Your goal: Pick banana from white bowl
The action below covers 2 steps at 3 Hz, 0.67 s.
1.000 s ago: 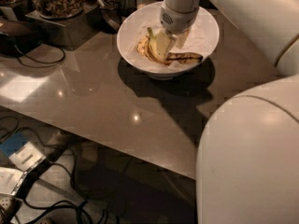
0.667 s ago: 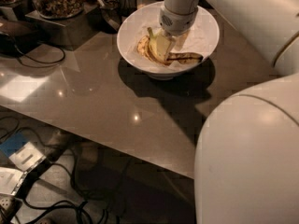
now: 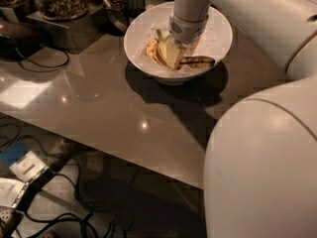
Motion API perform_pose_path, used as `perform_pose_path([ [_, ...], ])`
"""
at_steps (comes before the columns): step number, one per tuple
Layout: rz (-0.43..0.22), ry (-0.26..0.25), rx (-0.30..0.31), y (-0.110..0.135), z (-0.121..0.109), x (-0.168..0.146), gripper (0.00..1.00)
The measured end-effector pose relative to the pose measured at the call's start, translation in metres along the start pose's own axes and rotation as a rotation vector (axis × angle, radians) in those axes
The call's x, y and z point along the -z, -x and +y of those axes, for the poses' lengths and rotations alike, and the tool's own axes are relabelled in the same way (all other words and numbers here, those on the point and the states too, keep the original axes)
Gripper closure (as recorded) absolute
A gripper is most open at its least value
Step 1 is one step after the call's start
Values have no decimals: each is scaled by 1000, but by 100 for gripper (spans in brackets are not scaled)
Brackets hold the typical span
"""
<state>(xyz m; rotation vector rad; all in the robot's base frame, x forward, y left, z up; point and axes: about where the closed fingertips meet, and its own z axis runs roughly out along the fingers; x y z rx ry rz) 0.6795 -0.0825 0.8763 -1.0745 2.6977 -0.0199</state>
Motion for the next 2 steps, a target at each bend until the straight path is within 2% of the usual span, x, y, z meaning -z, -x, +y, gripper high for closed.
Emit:
perform_pose_path([
  [1,10,14,-3,-2,0,-12,54],
  [2,10,15,-3,-2,0,-12,73],
])
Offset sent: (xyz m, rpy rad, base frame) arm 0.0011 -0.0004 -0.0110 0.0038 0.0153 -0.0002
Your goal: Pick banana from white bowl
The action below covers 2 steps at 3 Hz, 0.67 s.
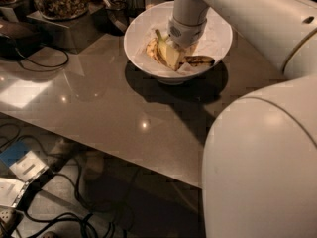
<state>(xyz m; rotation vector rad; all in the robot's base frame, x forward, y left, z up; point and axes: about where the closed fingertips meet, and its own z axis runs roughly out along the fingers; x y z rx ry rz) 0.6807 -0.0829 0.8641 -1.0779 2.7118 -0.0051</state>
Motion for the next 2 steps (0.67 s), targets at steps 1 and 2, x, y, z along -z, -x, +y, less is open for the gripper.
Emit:
perform_pose_path([
  [1,0,0,0,0,0,0,96],
  [2,0,0,0,0,0,0,100],
])
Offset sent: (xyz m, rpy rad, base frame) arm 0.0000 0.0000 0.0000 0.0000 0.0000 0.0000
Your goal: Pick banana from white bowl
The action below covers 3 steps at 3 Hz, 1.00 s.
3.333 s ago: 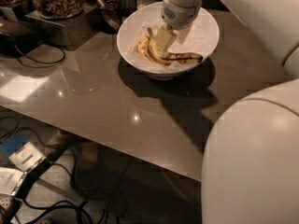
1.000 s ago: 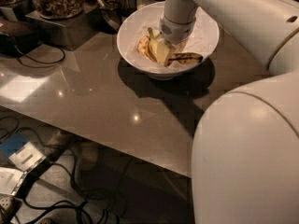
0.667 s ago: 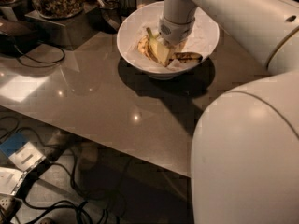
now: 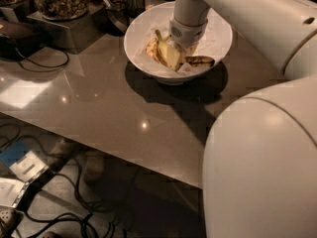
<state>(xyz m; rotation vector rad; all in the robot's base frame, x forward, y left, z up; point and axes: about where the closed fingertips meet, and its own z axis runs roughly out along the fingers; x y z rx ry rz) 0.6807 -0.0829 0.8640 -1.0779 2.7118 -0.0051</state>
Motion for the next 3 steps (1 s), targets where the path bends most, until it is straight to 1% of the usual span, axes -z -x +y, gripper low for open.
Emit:
perform_pose_path([
  [1,0,0,0,0,0,0,100],
  [3,-21,-36,20,-20,-10,36,100],
])
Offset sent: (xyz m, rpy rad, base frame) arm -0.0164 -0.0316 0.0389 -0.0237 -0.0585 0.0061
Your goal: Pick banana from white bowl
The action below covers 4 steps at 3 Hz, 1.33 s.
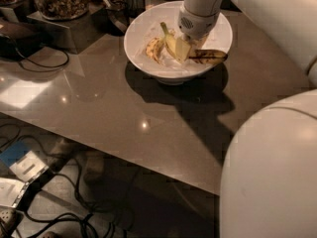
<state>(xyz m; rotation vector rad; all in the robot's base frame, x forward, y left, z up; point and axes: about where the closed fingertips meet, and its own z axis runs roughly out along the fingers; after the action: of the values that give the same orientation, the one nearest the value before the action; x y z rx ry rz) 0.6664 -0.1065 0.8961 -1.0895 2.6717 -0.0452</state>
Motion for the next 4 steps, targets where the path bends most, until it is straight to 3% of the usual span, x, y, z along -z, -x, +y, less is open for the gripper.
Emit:
perform_pose_path([
  [1,-49,-35,15,-5,-2,21,100],
  [2,-54,-37,16,-5,-2,23,100],
  [4,74,-38,44,-35,14,61,100],
])
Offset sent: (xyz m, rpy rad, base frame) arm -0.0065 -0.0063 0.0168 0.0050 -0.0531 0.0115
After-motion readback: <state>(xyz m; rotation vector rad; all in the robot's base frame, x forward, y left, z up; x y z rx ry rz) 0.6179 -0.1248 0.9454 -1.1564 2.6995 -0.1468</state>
